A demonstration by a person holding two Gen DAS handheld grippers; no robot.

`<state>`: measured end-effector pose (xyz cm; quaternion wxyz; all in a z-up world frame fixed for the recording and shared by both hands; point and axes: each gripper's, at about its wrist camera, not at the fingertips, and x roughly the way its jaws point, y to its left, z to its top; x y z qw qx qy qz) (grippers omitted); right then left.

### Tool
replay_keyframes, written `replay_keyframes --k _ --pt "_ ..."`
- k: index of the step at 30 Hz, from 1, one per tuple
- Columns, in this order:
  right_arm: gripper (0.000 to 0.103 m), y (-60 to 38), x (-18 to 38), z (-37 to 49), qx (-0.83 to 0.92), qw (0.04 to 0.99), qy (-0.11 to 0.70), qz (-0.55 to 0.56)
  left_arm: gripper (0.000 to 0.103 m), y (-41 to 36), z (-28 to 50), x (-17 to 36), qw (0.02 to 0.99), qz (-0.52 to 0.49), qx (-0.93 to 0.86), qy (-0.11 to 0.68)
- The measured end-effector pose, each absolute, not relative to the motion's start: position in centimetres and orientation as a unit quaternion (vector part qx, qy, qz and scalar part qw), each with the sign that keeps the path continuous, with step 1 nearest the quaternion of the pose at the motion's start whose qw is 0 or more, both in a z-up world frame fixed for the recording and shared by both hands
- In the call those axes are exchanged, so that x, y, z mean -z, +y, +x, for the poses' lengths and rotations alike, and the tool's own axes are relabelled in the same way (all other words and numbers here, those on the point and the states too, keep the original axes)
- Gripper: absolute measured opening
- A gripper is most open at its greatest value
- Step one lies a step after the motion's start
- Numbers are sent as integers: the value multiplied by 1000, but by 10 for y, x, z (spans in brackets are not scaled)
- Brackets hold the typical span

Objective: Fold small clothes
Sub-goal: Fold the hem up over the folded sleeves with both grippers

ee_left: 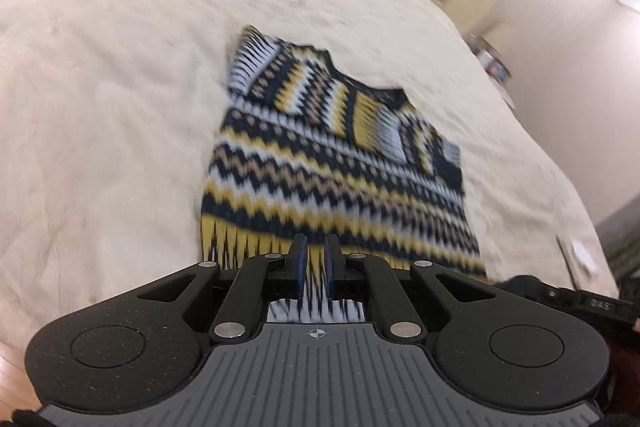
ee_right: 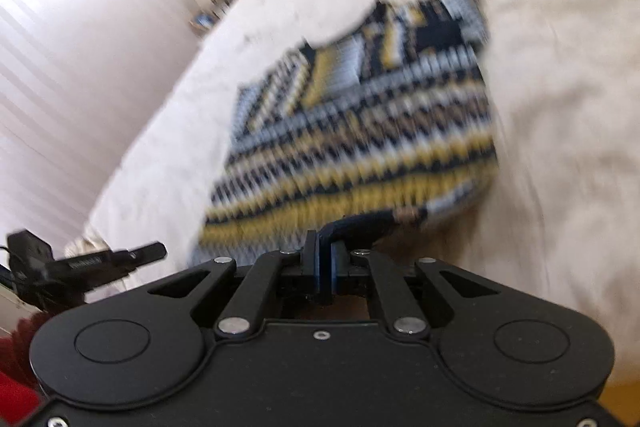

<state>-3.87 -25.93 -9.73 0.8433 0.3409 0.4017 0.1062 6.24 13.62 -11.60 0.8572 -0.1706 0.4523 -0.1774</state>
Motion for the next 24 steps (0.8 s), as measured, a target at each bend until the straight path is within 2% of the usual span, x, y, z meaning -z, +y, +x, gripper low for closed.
replay_keyframes --k 2,3,4,6,7,11,17,24 --pt "12 -265 91 -20 -113 846 393 343 10 133 74 116 864 -161 153 451" --pt "12 -269 88 -10 -117 847 390 340 17 131 79 118 865 -152 144 457" --pt "12 -270 87 0 -120 848 388 341 32 129 83 121 864 -146 137 462" --pt "12 -275 85 21 -127 845 387 348 44 128 83 124 866 -146 128 460" --pt "12 -276 85 31 -130 843 388 350 46 129 81 125 867 -147 123 459" --pt "12 -279 91 67 -142 841 390 348 49 127 69 131 875 -112 108 458" --pt "13 -277 105 98 -132 839 402 342 52 104 43 149 867 44 152 472" --pt "13 -278 116 106 -111 833 417 346 53 87 29 192 834 154 171 502"
